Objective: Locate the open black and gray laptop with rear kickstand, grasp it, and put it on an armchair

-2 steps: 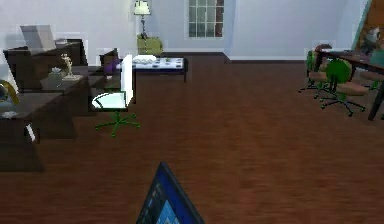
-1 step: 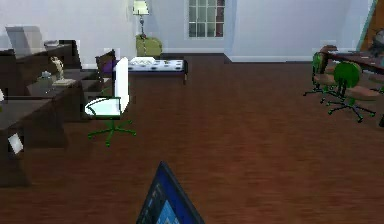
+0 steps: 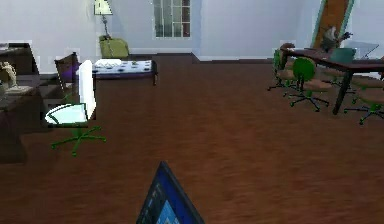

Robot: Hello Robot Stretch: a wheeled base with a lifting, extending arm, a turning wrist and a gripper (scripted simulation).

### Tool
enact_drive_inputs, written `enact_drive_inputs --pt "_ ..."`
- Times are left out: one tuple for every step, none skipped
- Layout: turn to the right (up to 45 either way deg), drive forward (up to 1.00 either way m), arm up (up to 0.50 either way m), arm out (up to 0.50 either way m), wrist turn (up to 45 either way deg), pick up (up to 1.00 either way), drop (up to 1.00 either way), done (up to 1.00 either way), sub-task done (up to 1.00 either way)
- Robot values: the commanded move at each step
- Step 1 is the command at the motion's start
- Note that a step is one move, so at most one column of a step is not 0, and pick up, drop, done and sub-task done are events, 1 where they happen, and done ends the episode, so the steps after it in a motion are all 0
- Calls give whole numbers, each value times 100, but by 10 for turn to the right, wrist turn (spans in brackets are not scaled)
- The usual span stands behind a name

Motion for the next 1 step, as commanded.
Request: enact_drive_inputs --pt "0 100 0 0 0 0 0 0 0"
